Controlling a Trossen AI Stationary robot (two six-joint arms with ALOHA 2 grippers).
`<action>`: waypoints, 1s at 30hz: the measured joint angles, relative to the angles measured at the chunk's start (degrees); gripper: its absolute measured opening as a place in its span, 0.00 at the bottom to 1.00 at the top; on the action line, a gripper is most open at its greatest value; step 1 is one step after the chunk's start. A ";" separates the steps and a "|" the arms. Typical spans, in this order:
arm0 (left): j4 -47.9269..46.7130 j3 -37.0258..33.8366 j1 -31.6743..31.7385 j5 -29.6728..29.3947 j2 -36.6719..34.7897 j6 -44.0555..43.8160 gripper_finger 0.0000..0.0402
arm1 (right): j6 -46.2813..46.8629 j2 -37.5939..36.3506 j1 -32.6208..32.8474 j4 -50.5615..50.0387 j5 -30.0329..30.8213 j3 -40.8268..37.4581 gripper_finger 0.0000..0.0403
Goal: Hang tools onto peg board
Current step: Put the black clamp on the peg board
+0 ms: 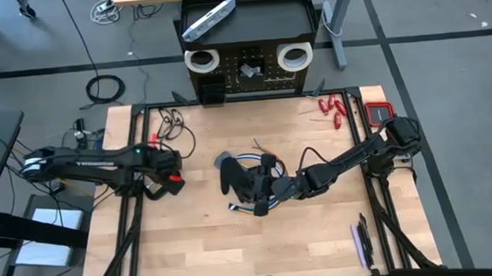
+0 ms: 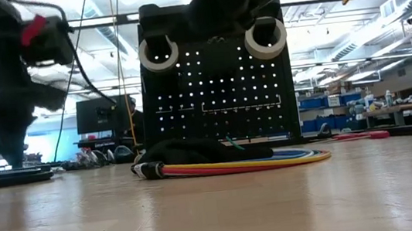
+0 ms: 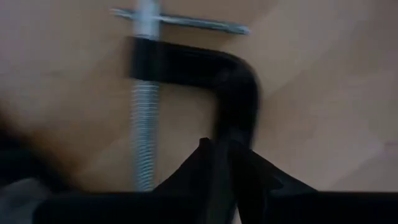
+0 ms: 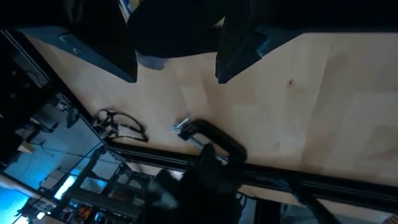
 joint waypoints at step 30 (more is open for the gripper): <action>42.77 -2.36 -5.99 -7.29 7.51 17.07 0.34 | 7.39 0.00 -2.57 -4.26 -2.90 0.07 0.59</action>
